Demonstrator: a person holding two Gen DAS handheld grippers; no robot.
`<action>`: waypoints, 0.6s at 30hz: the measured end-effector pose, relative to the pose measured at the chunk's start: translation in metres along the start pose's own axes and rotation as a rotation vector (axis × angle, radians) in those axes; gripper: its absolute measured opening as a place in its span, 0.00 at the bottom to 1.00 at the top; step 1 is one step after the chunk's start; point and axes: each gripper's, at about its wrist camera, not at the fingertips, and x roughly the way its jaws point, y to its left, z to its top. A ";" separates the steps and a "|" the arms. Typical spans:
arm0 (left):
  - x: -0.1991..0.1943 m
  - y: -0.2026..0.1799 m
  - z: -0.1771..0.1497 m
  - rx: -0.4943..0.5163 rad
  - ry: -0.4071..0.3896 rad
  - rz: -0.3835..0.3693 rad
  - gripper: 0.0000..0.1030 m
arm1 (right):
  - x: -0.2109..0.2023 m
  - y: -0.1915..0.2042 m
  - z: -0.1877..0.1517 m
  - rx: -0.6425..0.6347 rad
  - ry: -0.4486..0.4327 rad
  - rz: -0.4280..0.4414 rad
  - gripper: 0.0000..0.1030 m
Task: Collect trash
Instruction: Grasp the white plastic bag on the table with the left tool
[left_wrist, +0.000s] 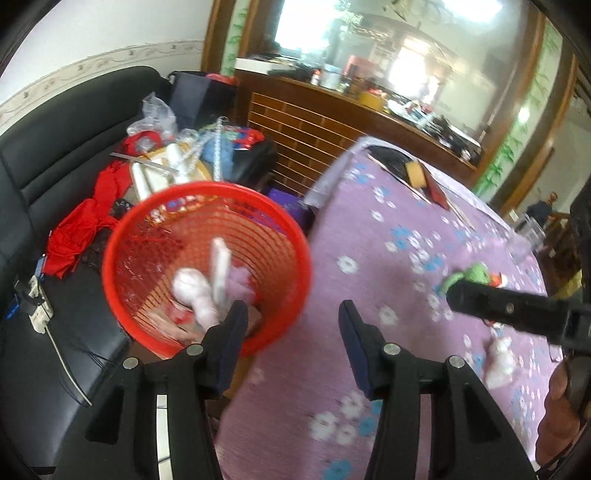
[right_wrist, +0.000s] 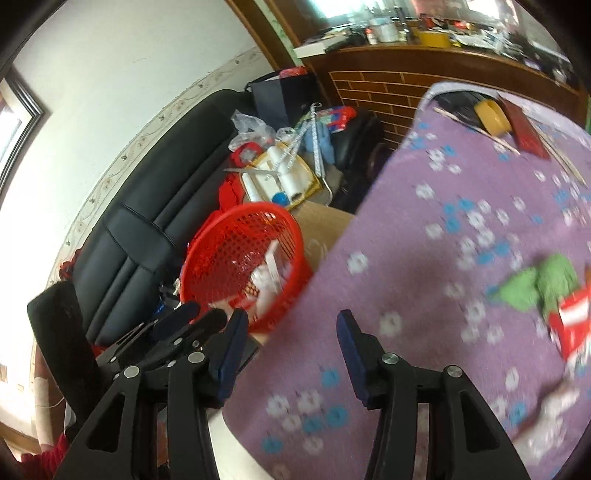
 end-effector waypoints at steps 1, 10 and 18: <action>-0.001 -0.005 -0.002 0.008 0.004 -0.004 0.48 | -0.006 -0.006 -0.008 0.010 -0.001 -0.003 0.53; -0.005 -0.077 -0.020 0.114 0.035 -0.075 0.51 | -0.071 -0.072 -0.060 0.143 -0.058 -0.069 0.52; 0.006 -0.164 -0.039 0.266 0.093 -0.184 0.55 | -0.140 -0.147 -0.106 0.331 -0.151 -0.194 0.52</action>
